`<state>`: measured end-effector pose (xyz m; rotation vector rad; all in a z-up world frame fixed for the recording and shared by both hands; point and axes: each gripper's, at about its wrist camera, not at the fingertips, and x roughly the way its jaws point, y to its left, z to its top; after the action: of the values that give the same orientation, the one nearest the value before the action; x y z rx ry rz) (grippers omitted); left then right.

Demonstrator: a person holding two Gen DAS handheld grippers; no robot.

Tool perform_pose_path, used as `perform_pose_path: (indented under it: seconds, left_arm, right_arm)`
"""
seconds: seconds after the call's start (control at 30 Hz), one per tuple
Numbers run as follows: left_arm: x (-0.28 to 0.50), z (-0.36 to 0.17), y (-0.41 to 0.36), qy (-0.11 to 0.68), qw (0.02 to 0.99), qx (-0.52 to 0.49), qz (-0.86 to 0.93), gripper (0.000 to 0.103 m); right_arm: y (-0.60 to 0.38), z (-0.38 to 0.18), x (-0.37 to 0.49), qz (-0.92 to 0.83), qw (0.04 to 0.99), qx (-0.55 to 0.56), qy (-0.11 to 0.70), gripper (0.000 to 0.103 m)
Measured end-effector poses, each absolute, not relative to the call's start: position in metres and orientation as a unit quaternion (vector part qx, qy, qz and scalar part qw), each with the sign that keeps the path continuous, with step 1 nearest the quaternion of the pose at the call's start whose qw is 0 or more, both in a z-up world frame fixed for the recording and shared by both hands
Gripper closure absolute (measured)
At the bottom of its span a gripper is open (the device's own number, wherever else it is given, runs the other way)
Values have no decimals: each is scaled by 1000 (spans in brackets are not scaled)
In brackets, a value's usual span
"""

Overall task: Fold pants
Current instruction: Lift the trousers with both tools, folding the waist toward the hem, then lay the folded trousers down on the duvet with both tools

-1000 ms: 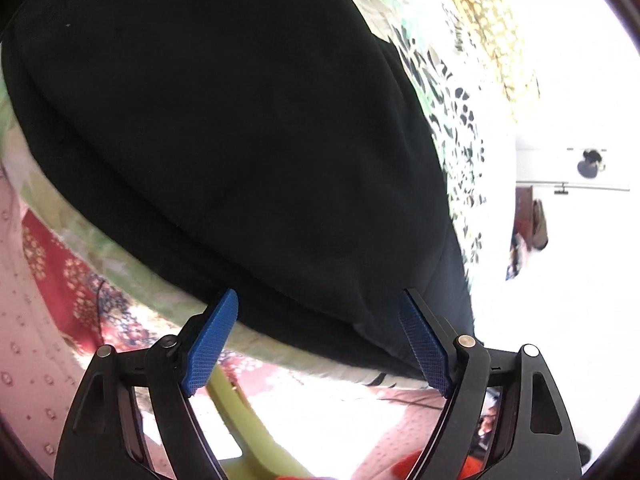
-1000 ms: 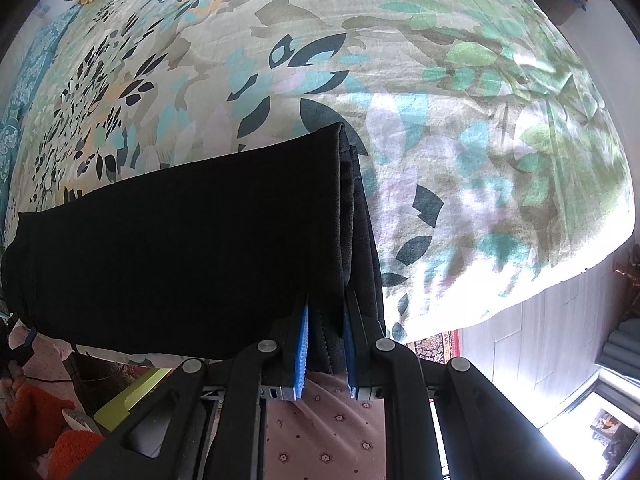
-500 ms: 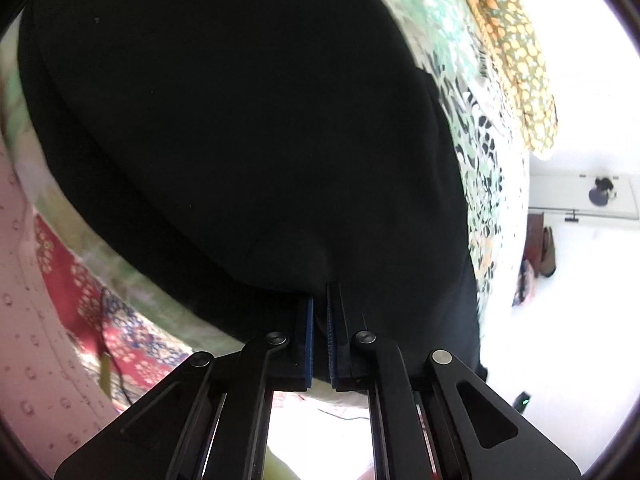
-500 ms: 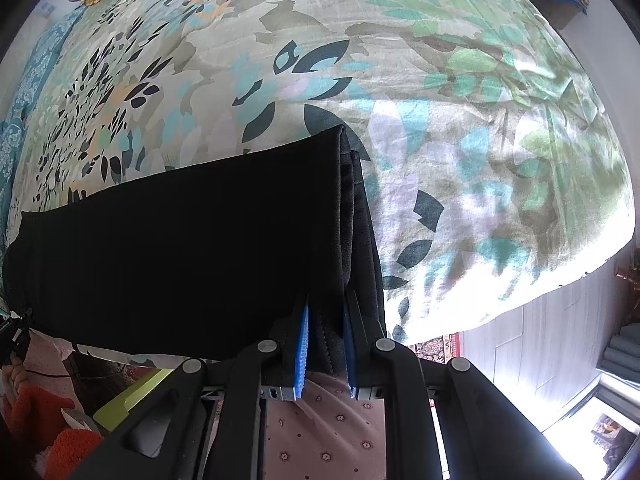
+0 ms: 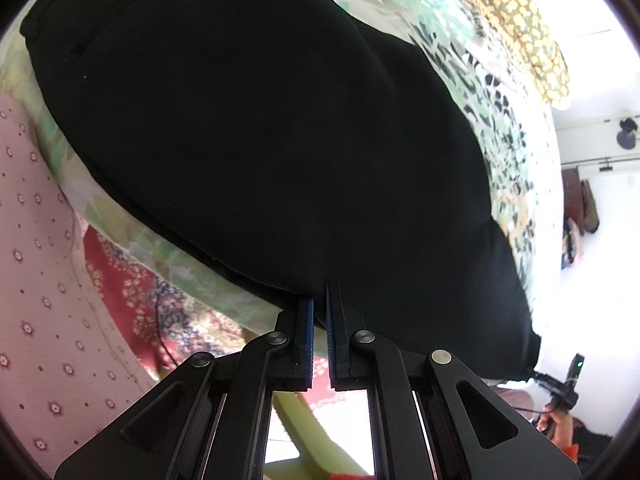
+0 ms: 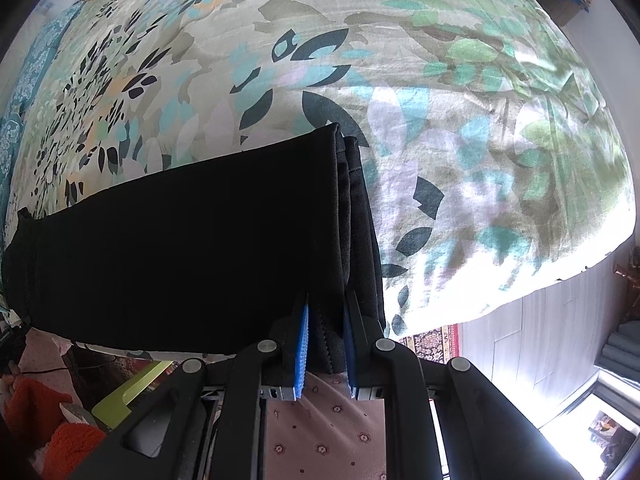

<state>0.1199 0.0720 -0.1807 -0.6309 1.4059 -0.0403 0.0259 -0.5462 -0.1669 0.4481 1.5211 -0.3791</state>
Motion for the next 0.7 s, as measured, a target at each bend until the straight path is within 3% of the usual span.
perform_pose_path:
  seconds: [0.13,0.2,0.23,0.3,0.33,0.37,0.43,0.53,0.7]
  left_arm:
    - [123,-186,65,649,713,-265,-12,99]
    - [124,-188,63,662,707,-249,-8,92]
    - [122,-187,62,668,704,-243,-2,87]
    - [118,-179,62,674,704,-225,9,65]
    - [114,-170,63,672,708,-217,12,51]
    - [112,-161,64,666,715,-212,13,45]
    - [112,-139,67,645,739,-194,10,43]
    - [132,-112,64,598,785,-162,-3,28]
    - [189,-129,64,544,832,-107,32,23]
  right_arm:
    - [-547,-175,27,-172,678,206,684,85]
    - [-547,-174,26,-182,674,196,688,75]
    - [-546,-172,25,-184,676,194,687,70]
    - [-547,-160,21,-186,690,198,671,61]
    - [-547,-150,18,-193,701,198,657,60]
    - [-548,-140,16,-201,714,198,641,60]
    - [-545,-118,15,-205,743,206,602,59]
    - [-542,-107,23,-181,772,277,543,51]
    - [-520,-149,57,-131,760,434,465,46]
